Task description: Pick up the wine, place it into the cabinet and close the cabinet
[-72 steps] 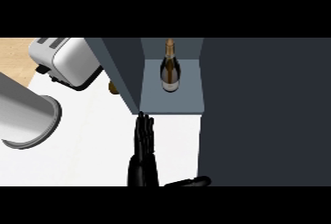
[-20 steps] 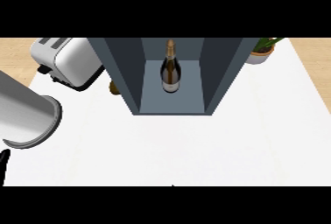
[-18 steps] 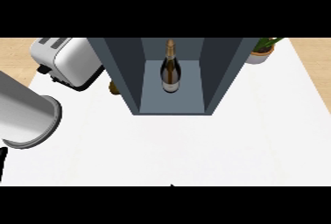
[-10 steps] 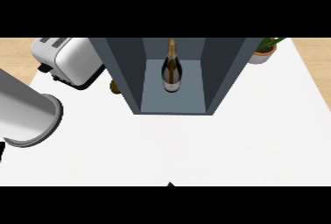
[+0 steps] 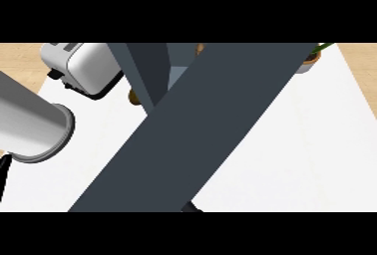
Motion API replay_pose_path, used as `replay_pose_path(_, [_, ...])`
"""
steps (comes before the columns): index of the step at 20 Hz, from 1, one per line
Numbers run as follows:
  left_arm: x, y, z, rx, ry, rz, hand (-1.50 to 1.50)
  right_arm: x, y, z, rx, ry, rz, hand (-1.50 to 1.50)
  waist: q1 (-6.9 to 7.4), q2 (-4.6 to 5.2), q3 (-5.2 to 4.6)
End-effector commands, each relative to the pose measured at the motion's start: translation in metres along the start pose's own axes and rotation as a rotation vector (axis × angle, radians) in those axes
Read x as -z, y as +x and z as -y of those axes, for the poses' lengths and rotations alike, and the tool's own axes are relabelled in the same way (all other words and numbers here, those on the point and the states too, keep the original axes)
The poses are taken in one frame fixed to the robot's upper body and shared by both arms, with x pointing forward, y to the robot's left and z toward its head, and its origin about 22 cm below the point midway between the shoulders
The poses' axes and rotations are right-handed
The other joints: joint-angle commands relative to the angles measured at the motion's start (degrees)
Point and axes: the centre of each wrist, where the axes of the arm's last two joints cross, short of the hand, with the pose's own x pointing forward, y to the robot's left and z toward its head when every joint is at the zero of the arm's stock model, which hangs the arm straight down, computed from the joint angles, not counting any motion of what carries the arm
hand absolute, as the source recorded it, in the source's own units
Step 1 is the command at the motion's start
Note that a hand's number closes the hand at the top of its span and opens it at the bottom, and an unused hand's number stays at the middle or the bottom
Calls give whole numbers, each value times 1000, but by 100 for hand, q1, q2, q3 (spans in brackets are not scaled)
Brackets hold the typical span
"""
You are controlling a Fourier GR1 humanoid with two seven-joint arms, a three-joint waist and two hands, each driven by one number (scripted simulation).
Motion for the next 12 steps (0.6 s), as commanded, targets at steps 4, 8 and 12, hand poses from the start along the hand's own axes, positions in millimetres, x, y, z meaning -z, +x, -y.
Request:
replay_pose_path(4, [-3,-3,3,-6,7,-12,-150,81,21,-11,36,-1,49,150,76,2,3])
replay_pose_path(8, [1,4,7,-2,22,16,-150,125,24,4,-11,-48,58,150,71,13,10])
replay_pose_path(12, [3,-4,-4,-9,35,11,-150,154,33,15,-154,-83,81,150,-6,1,8])
